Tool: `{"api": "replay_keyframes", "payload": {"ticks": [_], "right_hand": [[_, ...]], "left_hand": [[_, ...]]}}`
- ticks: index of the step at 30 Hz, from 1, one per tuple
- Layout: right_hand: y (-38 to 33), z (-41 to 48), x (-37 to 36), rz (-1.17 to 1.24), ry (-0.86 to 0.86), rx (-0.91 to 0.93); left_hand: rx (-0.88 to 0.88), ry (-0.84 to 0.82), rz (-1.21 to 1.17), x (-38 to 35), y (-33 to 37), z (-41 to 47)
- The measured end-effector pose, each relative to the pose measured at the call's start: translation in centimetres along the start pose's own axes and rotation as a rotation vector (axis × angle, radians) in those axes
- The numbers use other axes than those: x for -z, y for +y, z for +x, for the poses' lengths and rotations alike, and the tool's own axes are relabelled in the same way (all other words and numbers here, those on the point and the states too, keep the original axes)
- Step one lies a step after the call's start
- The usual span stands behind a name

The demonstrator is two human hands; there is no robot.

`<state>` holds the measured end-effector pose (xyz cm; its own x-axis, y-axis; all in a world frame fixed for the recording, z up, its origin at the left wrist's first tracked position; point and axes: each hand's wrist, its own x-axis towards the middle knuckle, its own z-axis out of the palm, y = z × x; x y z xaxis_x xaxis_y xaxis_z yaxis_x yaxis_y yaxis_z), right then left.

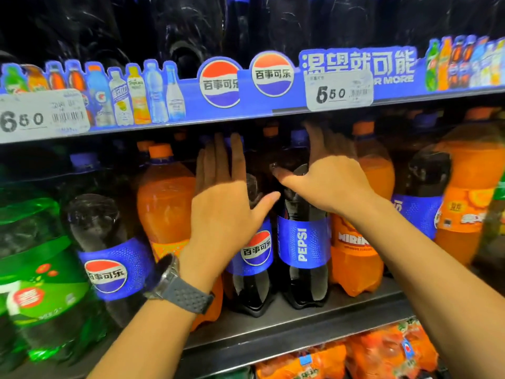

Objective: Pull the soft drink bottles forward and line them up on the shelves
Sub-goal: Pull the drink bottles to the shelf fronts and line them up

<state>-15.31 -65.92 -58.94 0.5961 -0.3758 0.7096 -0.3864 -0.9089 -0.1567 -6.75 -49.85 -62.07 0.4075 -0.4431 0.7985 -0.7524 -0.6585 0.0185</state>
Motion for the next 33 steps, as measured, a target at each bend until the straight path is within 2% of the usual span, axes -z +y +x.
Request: {"api": "replay_keyframes", "payload": {"ticks": [2, 4, 6, 7, 9, 12, 15, 17, 20, 23, 25, 30, 33], "right_hand": [[-0.1, -0.6, 0.4, -0.082, 0.002, -0.017], [0.1, -1.8, 0.6, -0.088, 0.099, -0.021], [0.7, -3.1, 1.1, 0.11, 0.202, -0.051], [1.1, -3.4, 1.5, 0.238, 0.191, -0.082], [1.8, -3.3, 2.0, 0.342, 0.068, -0.133], [2.2, -2.4, 2.1, 0.244, -0.094, -0.105], [2.0, -1.9, 1.9, 0.261, -0.253, -0.105], [2.0, -1.6, 2.0, 0.289, -0.294, -0.142], [1.4, -1.7, 2.2, 0.273, -0.192, -0.161], [-0.2, -2.2, 1.7, 0.077, -0.018, -0.141], [-0.8, -2.5, 1.3, -0.037, 0.02, -0.127], [0.9, -2.8, 1.8, 0.328, -0.09, -0.143], [1.5, -2.2, 2.1, 0.422, -0.223, -0.079]], "left_hand": [[0.031, 0.054, 0.009, -0.4, 0.6, -0.6], [0.026, 0.082, -0.032, -0.8, 0.6, -0.6], [-0.015, 0.056, -0.093, -1.1, 0.2, -0.5], [-0.03, 0.05, -0.11, -1.3, 0.1, -0.5], [-0.038, 0.051, -0.125, -1.4, -0.2, -0.6], [-0.041, 0.039, -0.086, -1.2, -0.7, -0.8], [-0.101, 0.032, -0.006, -0.9, -1.0, -0.5], [-0.118, 0.038, 0.01, -0.8, -1.1, -0.5], [-0.115, 0.06, 0.031, -0.8, -1.0, -0.5], [-0.104, 0.063, 0.007, -0.8, -0.7, -0.5], [-0.092, 0.048, -0.052, -0.9, -0.4, -0.7], [-0.103, -0.007, -0.163, -0.6, -0.9, -0.9], [-0.124, -0.028, -0.18, -0.3, -1.3, -0.8]]}}
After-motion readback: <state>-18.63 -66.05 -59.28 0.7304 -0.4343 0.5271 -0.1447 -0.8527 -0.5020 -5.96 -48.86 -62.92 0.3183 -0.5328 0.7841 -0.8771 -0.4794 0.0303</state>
